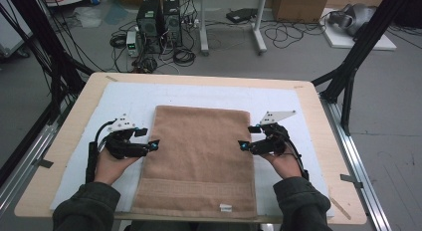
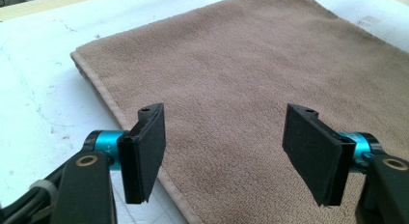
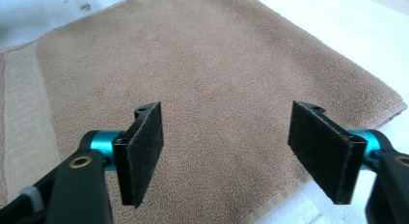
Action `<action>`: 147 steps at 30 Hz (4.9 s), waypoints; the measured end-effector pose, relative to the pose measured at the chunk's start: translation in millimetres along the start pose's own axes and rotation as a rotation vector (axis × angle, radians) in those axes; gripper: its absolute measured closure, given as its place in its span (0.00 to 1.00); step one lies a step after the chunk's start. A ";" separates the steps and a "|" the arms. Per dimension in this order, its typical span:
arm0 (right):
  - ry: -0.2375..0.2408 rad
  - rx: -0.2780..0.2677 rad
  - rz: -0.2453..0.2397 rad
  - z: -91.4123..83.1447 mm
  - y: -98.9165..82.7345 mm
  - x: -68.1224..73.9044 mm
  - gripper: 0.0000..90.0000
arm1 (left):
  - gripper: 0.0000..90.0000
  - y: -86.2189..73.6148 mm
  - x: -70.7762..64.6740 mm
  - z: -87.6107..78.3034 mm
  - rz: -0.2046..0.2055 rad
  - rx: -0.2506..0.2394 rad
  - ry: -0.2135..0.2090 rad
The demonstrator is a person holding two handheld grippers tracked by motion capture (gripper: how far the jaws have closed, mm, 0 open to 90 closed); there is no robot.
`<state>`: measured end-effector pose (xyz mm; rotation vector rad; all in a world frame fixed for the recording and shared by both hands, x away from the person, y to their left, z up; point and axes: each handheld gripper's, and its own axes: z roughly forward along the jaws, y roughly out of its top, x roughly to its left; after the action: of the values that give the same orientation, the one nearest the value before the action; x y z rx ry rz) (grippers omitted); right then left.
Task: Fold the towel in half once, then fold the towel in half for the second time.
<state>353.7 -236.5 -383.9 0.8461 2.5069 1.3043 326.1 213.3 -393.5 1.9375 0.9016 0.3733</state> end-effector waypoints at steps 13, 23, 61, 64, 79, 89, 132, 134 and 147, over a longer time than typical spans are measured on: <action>0.007 0.011 -0.013 3.6 -1.2 9.3 0.27 | 0.36 0.4 0.1 -1.6 0.005 0.006 -0.005; -0.009 0.001 -0.010 0.8 -2.1 3.5 0.27 | 0.36 3.7 4.8 -4.6 -0.005 0.004 0.003; -0.166 0.105 0.030 33.5 10.9 -51.9 0.33 | 0.49 24.2 57.1 44.7 -0.052 0.041 0.091; -0.170 0.132 0.045 47.2 5.2 -59.0 0.36 | 0.49 19.2 60.6 56.6 -0.064 0.080 0.104; -0.117 0.157 0.134 65.6 -13.4 -80.3 0.62 | 0.57 1.5 70.2 84.2 -0.111 0.172 0.139; -0.013 0.137 0.174 66.8 -14.3 -83.7 0.91 | 0.91 -0.3 77.5 83.2 -0.217 0.157 0.043; 0.099 0.089 0.199 -17.0 -59.7 1.3 0.69 | 0.68 -45.2 9.4 -15.4 -0.071 0.120 -0.050; 0.076 0.082 0.191 -24.8 -57.1 -1.6 0.64 | 0.62 -41.3 9.1 -17.8 -0.057 0.122 -0.042; 0.022 0.080 0.156 -12.3 -13.2 -25.7 0.43 | 0.47 0.6 25.1 -2.5 -0.052 0.100 0.022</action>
<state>364.4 -265.6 -389.4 1.0696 2.5707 1.2713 342.1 232.9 -394.2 2.0004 0.9992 0.3247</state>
